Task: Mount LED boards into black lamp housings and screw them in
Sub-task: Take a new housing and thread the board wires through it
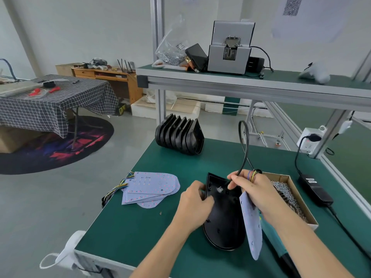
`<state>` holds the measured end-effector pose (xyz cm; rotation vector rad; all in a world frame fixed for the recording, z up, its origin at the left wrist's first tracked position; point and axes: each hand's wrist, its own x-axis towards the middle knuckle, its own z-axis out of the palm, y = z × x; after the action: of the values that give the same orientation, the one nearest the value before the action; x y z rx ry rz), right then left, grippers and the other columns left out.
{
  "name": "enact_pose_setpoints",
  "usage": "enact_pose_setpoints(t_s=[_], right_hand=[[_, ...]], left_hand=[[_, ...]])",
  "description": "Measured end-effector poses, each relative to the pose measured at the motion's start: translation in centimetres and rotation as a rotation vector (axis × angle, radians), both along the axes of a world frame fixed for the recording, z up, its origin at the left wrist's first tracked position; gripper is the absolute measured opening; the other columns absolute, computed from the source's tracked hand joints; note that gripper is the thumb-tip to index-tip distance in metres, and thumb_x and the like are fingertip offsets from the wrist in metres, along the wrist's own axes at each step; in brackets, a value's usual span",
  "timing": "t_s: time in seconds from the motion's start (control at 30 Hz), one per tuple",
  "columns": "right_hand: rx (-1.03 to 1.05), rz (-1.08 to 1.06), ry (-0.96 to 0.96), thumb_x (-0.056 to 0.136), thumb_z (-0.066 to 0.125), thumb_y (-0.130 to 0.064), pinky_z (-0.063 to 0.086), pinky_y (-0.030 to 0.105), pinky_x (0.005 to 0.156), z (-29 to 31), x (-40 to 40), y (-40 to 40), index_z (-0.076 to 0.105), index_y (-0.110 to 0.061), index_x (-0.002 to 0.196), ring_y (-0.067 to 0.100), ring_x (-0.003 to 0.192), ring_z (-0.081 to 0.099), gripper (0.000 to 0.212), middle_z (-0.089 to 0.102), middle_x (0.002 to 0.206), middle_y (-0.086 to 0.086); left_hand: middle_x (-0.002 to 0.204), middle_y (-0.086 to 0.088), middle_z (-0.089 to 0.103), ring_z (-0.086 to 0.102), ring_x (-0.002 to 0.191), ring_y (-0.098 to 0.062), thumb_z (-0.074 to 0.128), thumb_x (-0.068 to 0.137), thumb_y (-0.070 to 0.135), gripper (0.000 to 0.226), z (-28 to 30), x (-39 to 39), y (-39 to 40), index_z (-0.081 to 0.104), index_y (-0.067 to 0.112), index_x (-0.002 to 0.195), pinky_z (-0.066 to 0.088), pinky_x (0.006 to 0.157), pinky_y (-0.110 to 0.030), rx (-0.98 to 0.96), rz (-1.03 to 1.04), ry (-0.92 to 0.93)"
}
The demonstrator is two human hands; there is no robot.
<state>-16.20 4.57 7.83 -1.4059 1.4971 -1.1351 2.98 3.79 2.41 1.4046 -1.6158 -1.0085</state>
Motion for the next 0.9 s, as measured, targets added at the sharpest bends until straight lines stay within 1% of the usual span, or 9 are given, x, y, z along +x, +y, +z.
enact_pose_setpoints(t_s=[0.1,0.2,0.33,0.43,0.53,0.67,0.77,0.83,0.9], right_hand=[[0.014,0.004,0.101,0.102,0.066,-0.016,0.054,0.036,0.088,0.3,0.4,0.7,0.079,-0.006,0.095,0.023,0.086,0.072,0.018,0.078,0.086,0.011],[-0.021,0.058,0.275,0.101,0.067,-0.021,0.057,0.037,0.082,1.7,1.0,1.7,0.082,-0.016,0.097,0.027,0.084,0.072,0.016,0.077,0.086,0.015],[-0.056,0.114,0.514,0.099,0.067,-0.031,0.054,0.027,0.079,4.1,1.7,3.4,0.082,-0.029,0.103,0.002,0.081,0.071,0.015,0.077,0.080,-0.014],[-0.157,-0.066,0.626,0.096,0.065,-0.040,0.045,0.027,0.063,5.0,1.5,4.2,0.069,-0.010,0.079,0.018,0.057,0.052,0.035,0.055,0.057,0.007],[-0.211,-0.261,0.643,0.096,0.062,-0.041,0.045,0.029,0.063,5.4,0.8,5.1,0.059,-0.012,0.074,0.018,0.065,0.054,0.036,0.056,0.057,0.006],[-0.097,-0.223,0.451,0.096,0.066,-0.045,0.046,0.026,0.069,4.8,0.5,5.7,0.065,-0.028,0.089,0.006,0.077,0.065,0.019,0.071,0.077,-0.009],[-0.016,0.064,0.139,0.101,0.068,-0.025,0.051,0.012,0.067,4.6,1.0,6.1,0.079,-0.037,0.086,-0.004,0.080,0.072,0.022,0.077,0.083,-0.021],[0.017,0.115,0.013,0.101,0.066,-0.015,0.051,0.007,0.068,4.1,1.0,6.1,0.080,-0.039,0.088,0.002,0.085,0.075,0.031,0.079,0.089,-0.015],[0.024,0.079,-0.089,0.099,0.069,-0.016,0.056,0.018,0.079,4.1,1.0,6.0,0.081,-0.028,0.096,0.012,0.094,0.077,0.017,0.081,0.100,0.000]], left_hand=[[0.086,0.012,0.064,0.049,0.063,-0.006,0.063,0.087,0.027,0.013,1.1,-0.1,0.9,0.056,0.032,0.097,0.041,0.063,-0.019,-0.109,-0.028,0.050],[0.110,0.013,0.060,0.051,0.078,-0.014,0.060,0.082,0.027,0.031,2.0,-0.2,1.6,0.055,0.032,0.112,0.043,0.074,-0.029,-0.128,-0.069,0.172],[0.101,0.006,0.067,0.057,0.085,-0.015,0.060,0.073,0.029,0.039,2.6,-0.5,1.8,0.052,0.025,0.111,0.046,0.081,-0.039,0.024,-0.189,0.423],[0.102,-0.005,0.071,0.061,0.090,-0.020,0.062,0.070,0.031,0.040,2.2,-0.4,1.7,0.055,0.028,0.109,0.047,0.086,-0.045,0.115,-0.188,0.583],[0.100,-0.008,0.070,0.061,0.092,-0.023,0.062,0.072,0.029,0.035,1.9,0.0,1.5,0.057,0.029,0.107,0.046,0.090,-0.049,0.115,-0.150,0.702],[0.100,-0.005,0.069,0.061,0.092,-0.023,0.063,0.075,0.024,0.029,2.1,0.3,1.2,0.059,0.028,0.103,0.046,0.093,-0.049,0.108,-0.169,0.829],[0.109,-0.012,0.071,0.064,0.098,-0.027,0.065,0.069,0.021,0.034,2.6,0.3,1.3,0.065,0.023,0.103,0.051,0.095,-0.051,0.115,-0.187,0.971],[0.116,-0.017,0.069,0.064,0.104,-0.031,0.069,0.071,0.022,0.040,3.2,0.1,1.7,0.064,0.015,0.110,0.050,0.101,-0.057,0.101,-0.194,1.026],[0.122,-0.019,0.066,0.062,0.112,-0.032,0.069,0.084,0.038,0.053,3.7,-0.1,2.0,0.058,0.002,0.122,0.045,0.108,-0.062,0.091,-0.198,1.062]])
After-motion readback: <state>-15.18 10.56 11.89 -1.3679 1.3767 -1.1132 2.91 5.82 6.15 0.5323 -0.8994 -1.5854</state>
